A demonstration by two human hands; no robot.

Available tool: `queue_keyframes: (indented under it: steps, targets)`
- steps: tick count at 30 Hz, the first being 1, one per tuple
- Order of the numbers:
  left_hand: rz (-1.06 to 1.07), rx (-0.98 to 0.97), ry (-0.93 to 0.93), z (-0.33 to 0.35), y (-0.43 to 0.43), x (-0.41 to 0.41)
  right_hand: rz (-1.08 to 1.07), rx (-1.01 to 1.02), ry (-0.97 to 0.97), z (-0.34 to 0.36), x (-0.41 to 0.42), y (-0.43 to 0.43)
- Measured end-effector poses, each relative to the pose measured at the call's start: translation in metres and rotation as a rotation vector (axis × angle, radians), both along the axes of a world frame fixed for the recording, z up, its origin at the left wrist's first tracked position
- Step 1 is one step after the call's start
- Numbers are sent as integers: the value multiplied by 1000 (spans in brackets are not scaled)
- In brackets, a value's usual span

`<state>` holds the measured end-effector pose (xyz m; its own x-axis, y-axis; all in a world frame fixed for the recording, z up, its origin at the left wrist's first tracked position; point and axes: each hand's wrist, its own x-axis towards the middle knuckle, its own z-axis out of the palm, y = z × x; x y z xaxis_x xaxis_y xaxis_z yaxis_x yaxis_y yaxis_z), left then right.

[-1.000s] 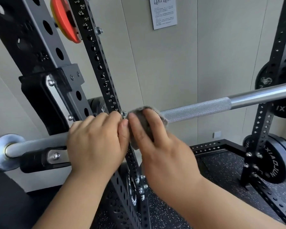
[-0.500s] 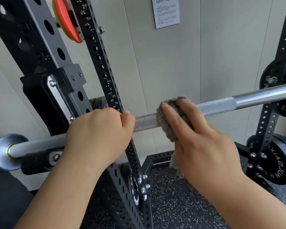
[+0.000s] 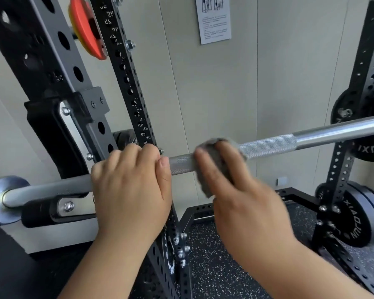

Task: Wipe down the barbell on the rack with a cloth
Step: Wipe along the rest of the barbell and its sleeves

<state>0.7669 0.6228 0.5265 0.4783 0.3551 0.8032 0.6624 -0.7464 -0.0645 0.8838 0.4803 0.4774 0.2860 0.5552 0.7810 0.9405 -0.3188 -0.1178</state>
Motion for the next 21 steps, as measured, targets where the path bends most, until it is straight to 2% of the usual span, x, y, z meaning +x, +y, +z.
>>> queue_keyframes:
  steps: [3,8,12,14,18,21]
  targets:
    - [-82,13,-80,-12,-1,1,15,-47,-14,6,13,-10]
    - [-73,60,-53,-18,-12,15,-88,74,51,3,23,-17]
    - [-39,102,-108,-8,-5,23,0,19,34,1,12,-4]
    - [-59,131,-114,-7,-2,24,-34,-46,5,5,25,-15]
    - [-69,157,-152,-5,-3,27,-101,121,68,2,29,-17]
    - [-59,134,-134,3,-6,28,-69,106,45,-3,6,3]
